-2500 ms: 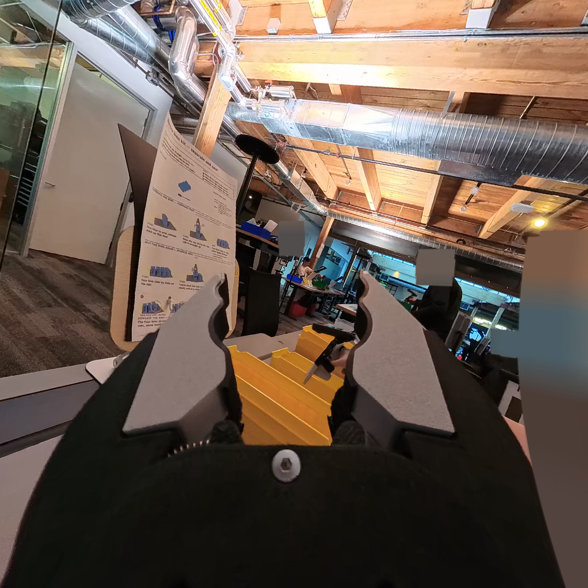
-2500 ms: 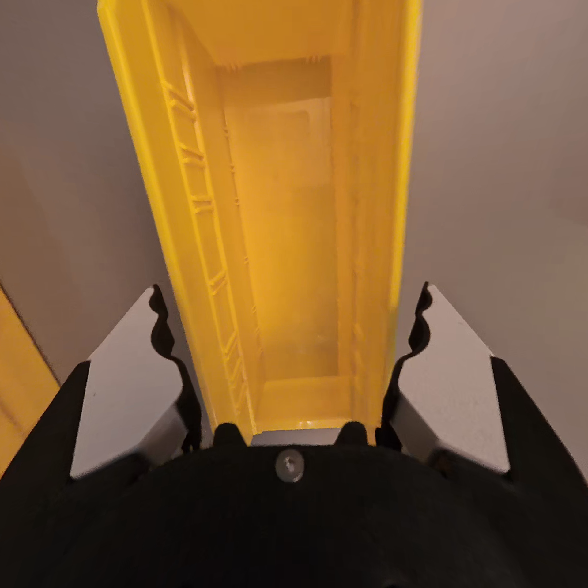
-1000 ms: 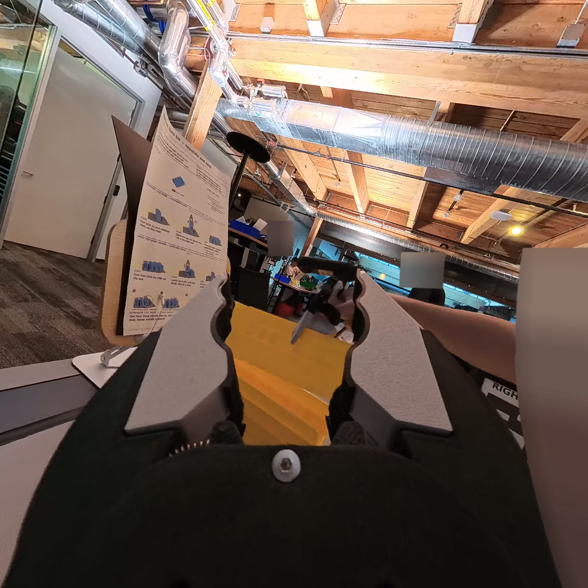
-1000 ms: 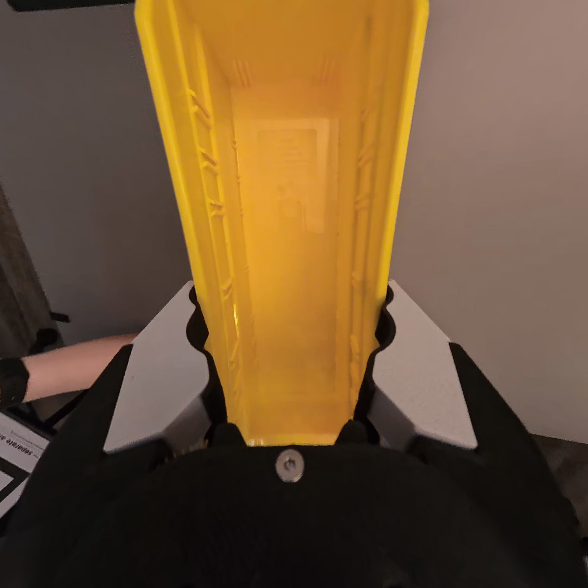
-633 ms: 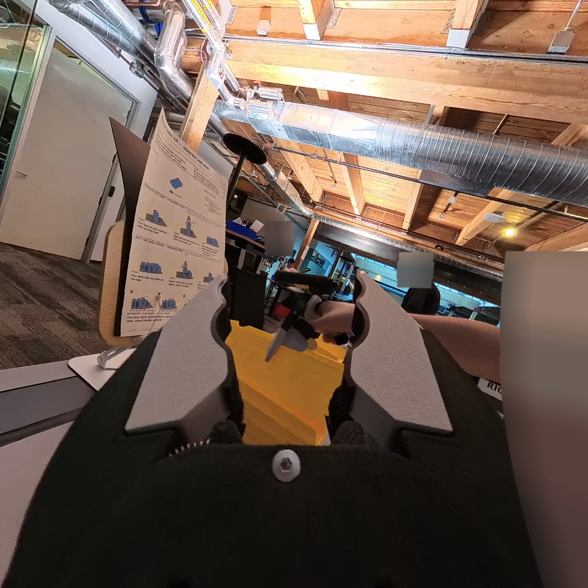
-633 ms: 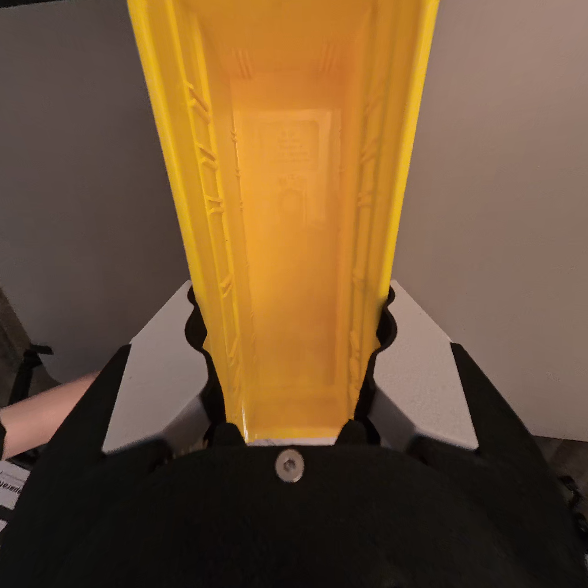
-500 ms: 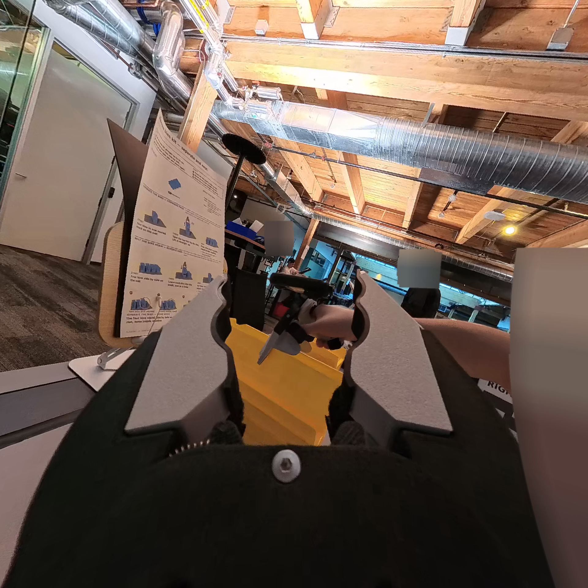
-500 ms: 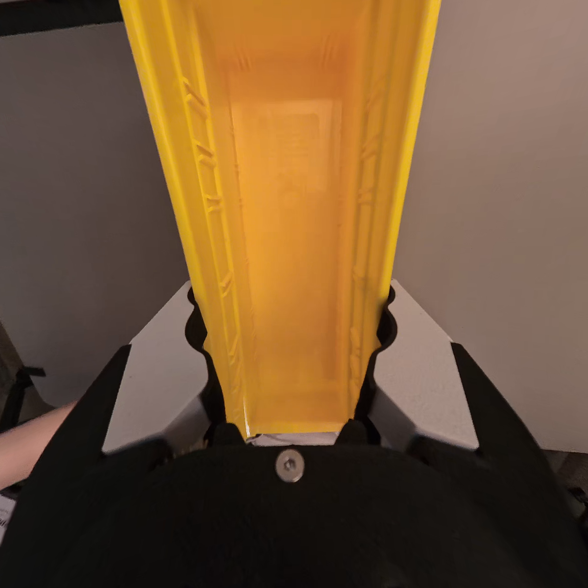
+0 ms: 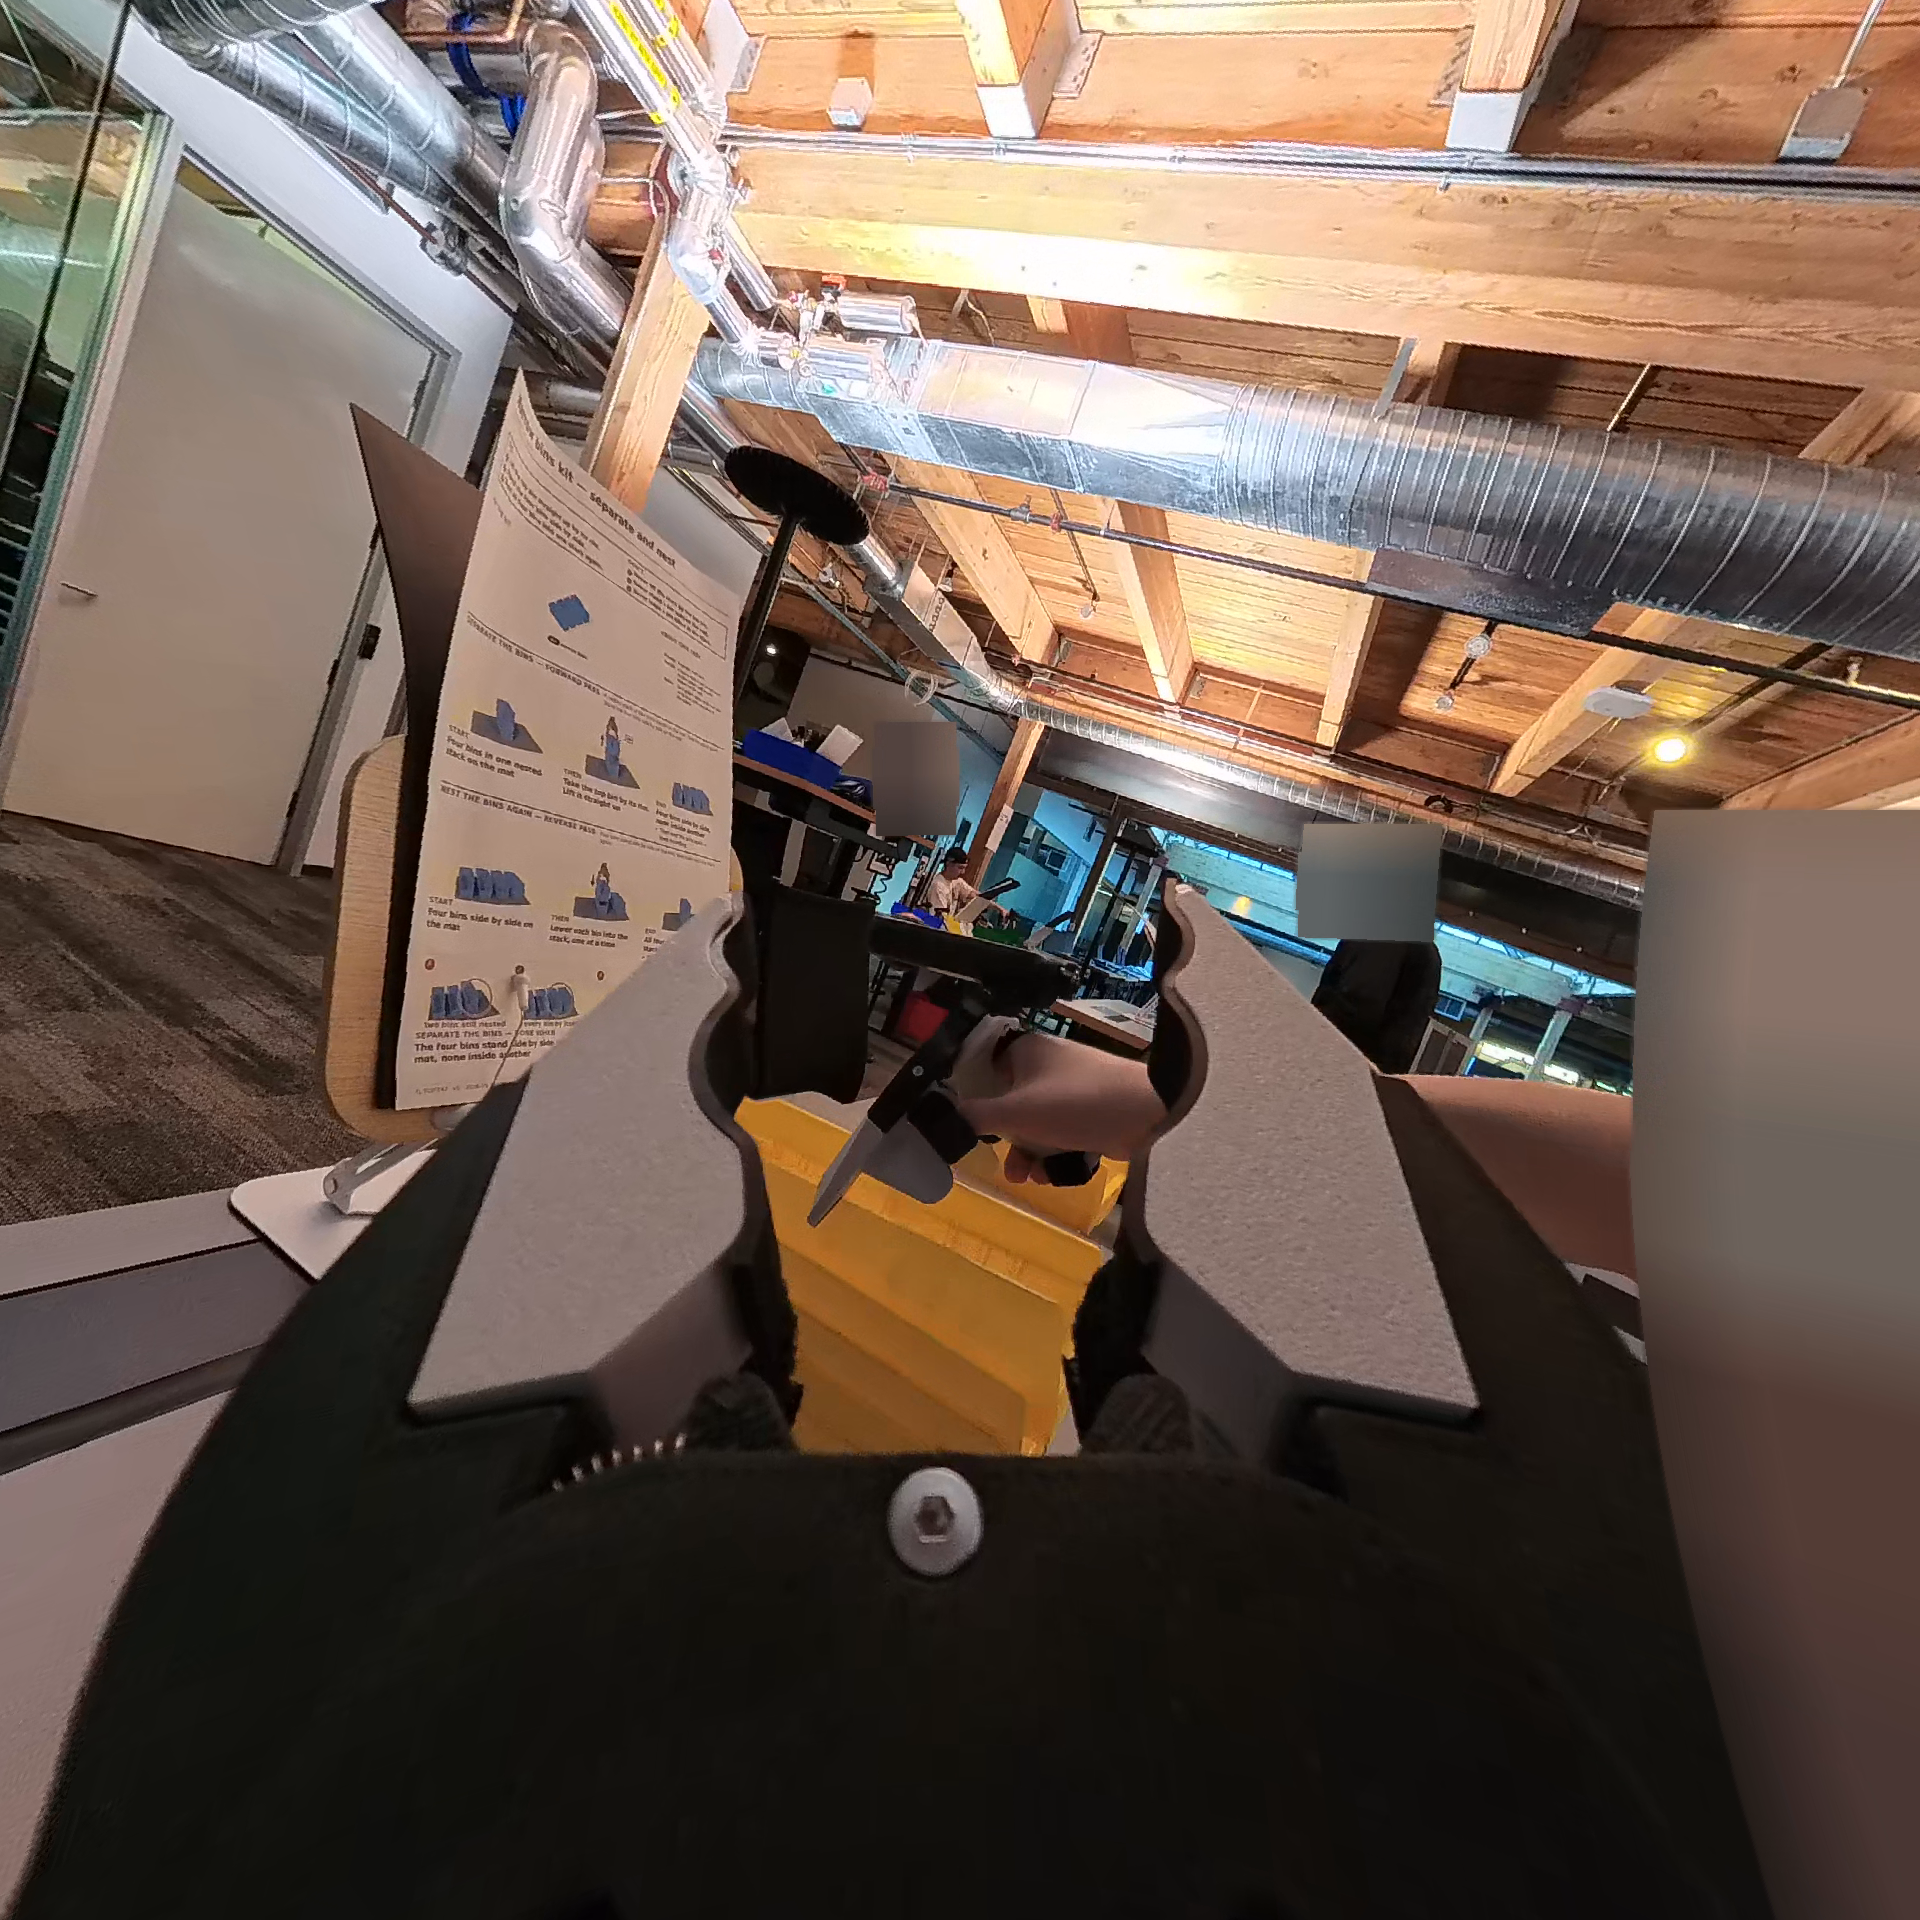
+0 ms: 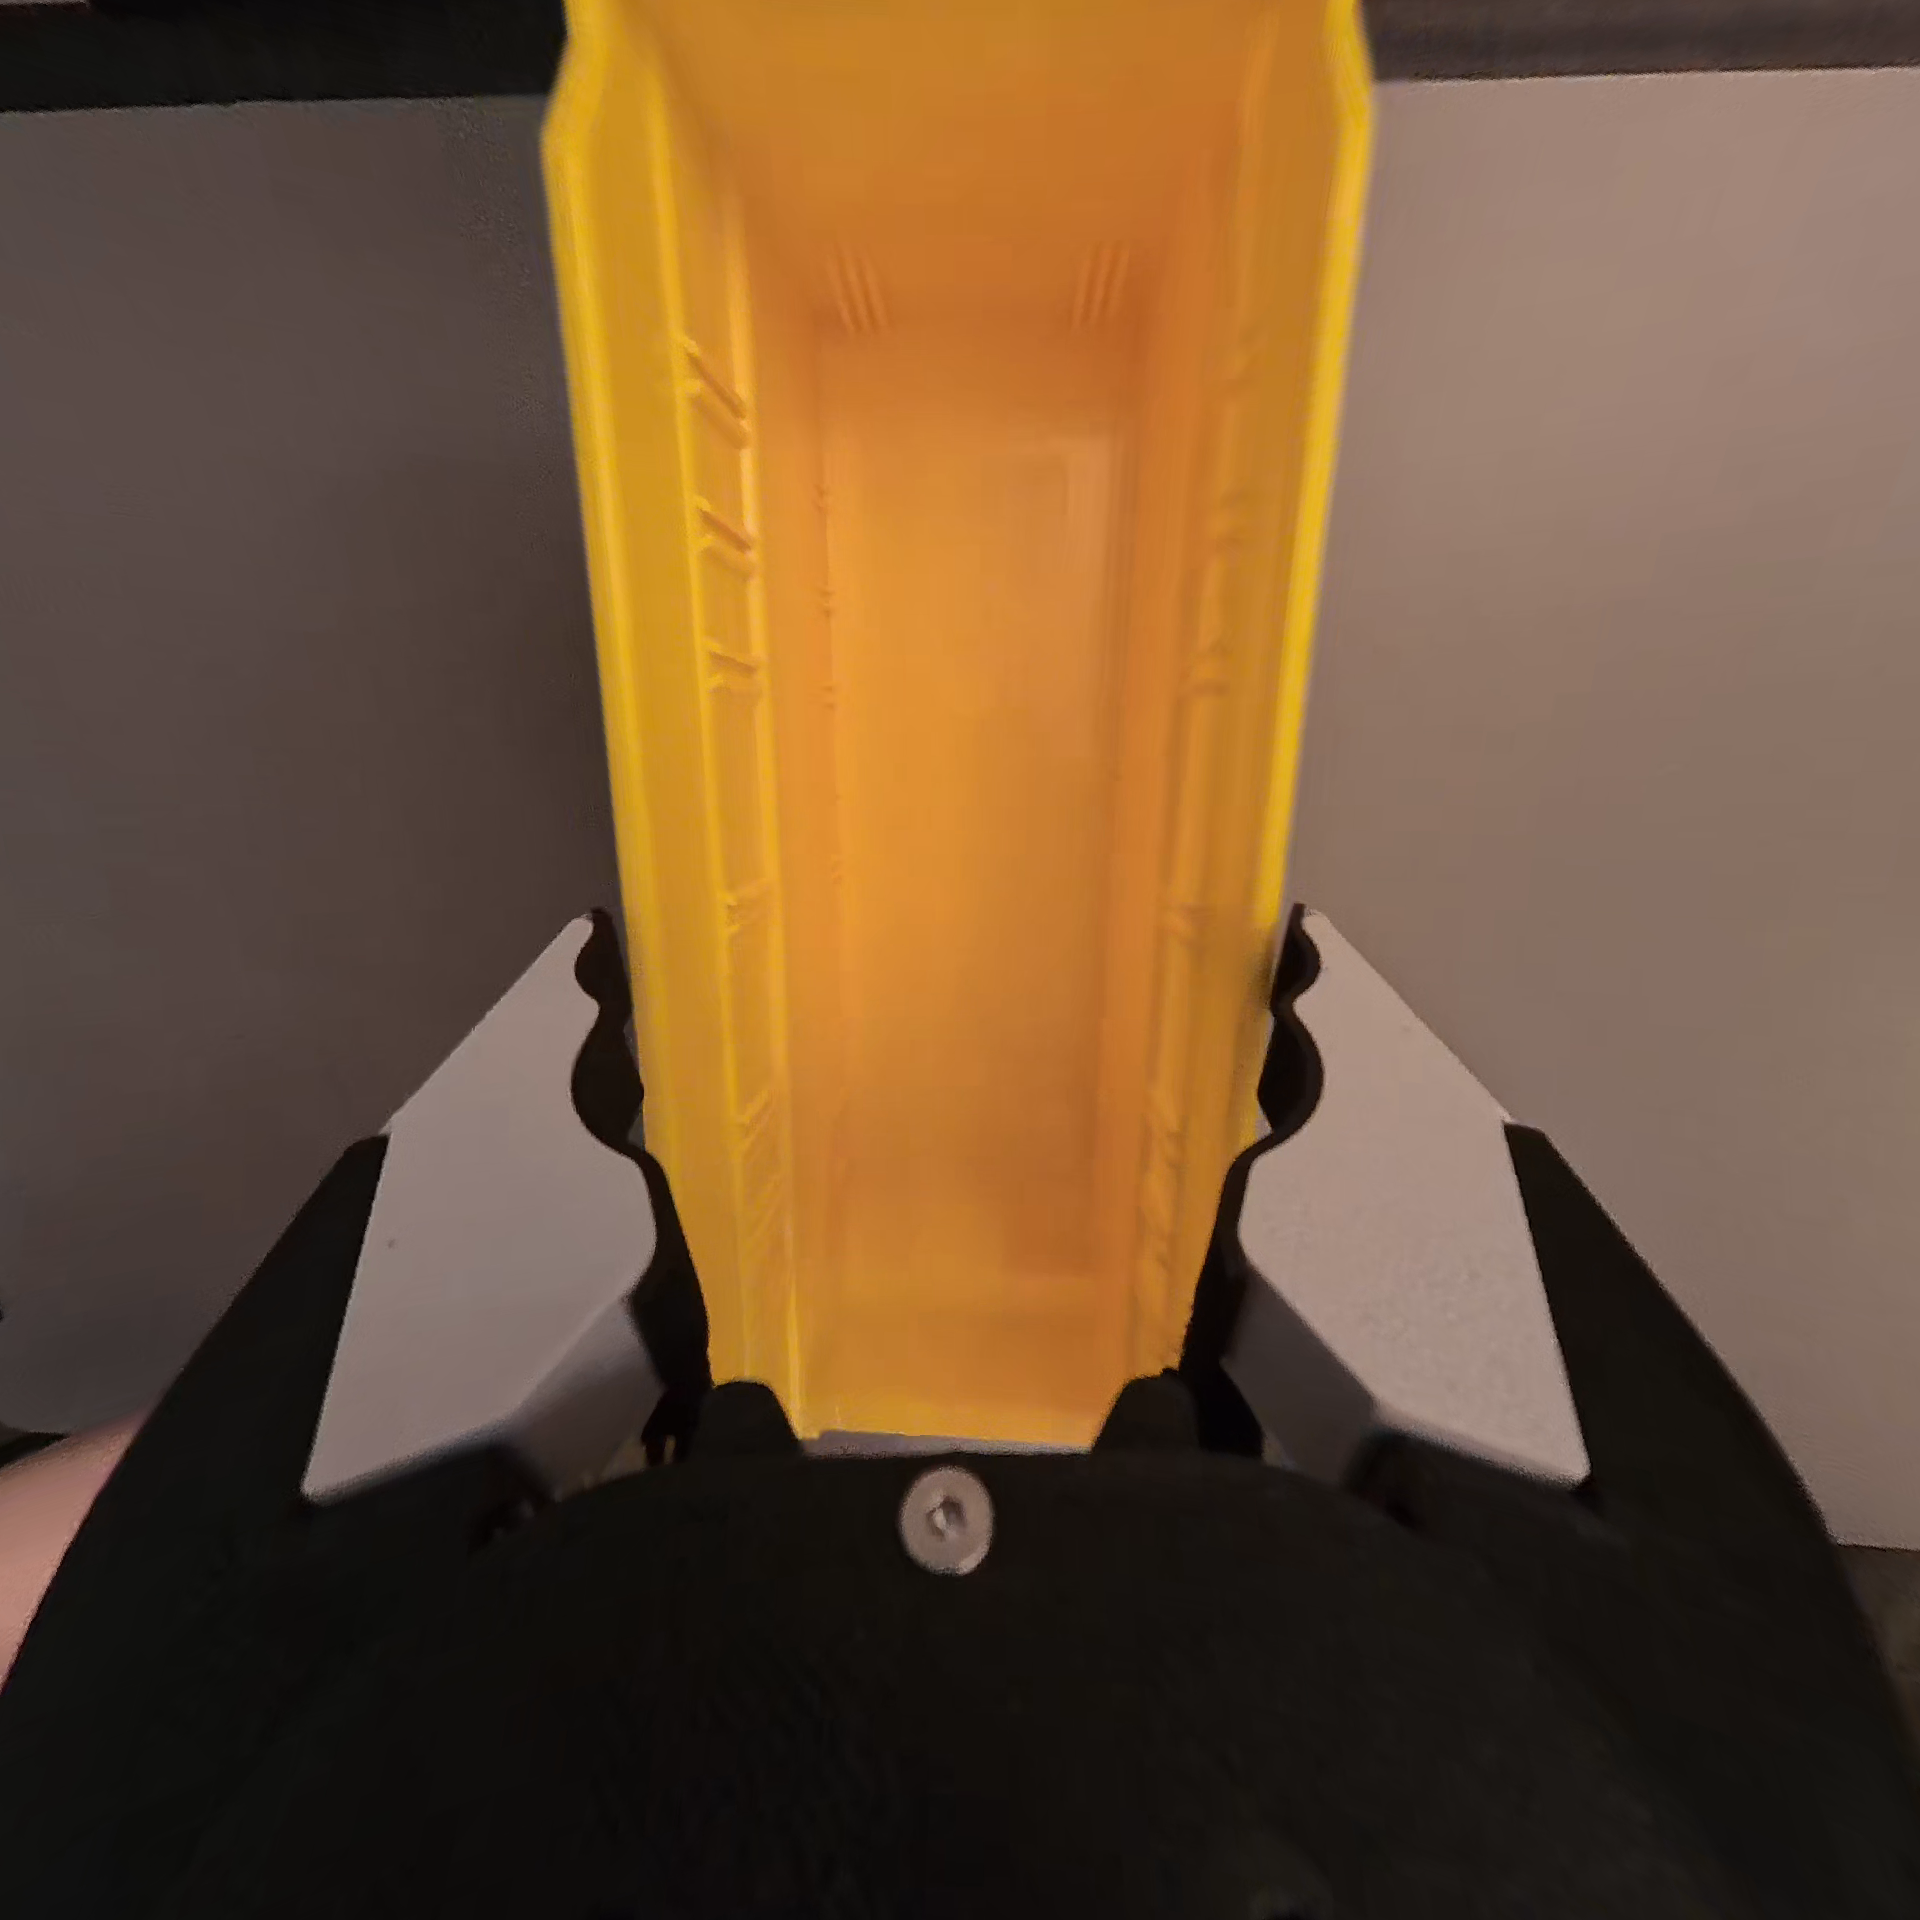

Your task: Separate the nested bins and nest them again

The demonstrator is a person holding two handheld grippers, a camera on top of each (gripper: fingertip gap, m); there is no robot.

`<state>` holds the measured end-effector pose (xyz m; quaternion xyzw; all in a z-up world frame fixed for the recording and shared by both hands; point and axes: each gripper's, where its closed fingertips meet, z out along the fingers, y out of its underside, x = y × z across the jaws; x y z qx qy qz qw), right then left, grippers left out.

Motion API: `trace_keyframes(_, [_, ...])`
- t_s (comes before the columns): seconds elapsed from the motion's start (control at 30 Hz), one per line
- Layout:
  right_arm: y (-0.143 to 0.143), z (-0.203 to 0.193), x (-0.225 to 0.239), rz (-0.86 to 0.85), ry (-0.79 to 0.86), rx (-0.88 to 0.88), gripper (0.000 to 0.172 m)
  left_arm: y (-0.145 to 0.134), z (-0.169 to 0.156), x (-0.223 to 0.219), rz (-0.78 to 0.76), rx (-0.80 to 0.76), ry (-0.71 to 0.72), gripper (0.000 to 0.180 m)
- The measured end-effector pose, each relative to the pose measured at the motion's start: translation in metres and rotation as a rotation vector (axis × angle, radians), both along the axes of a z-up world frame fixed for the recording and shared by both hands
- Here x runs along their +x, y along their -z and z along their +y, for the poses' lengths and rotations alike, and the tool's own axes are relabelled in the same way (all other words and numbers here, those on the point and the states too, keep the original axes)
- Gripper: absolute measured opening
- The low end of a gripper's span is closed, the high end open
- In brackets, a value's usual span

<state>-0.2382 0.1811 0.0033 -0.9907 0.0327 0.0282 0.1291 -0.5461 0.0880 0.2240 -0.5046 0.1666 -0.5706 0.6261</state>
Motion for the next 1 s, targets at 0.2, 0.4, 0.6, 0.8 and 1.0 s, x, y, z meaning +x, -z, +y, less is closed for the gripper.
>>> trace_keyframes(0.2, [-0.033,0.0,-0.002,-0.031,-0.071,0.058,0.118,0.0,0.0,0.001,0.003,0.0,0.001,0.075])
trace_keyframes(0.4, [-0.036,-0.043,-0.024,0.075,-0.388,-0.021,0.091,0.002,0.002,-0.001,0.001,-0.009,-0.001,0.075])
trace_keyframes(0.6, [-0.019,-0.115,-0.007,-0.239,-1.153,0.011,0.072,0.001,0.003,-0.009,-0.021,-0.009,-0.014,0.075])
trace_keyframes(0.8, [-0.023,-0.106,-0.003,-0.23,-1.21,0.189,0.073,0.004,0.008,-0.009,-0.014,-0.027,-0.022,0.075])
trace_keyframes(1.0, [-0.088,0.012,-0.009,-0.301,-1.173,0.528,0.067,0.01,0.015,-0.003,0.02,-0.056,-0.051,0.075])
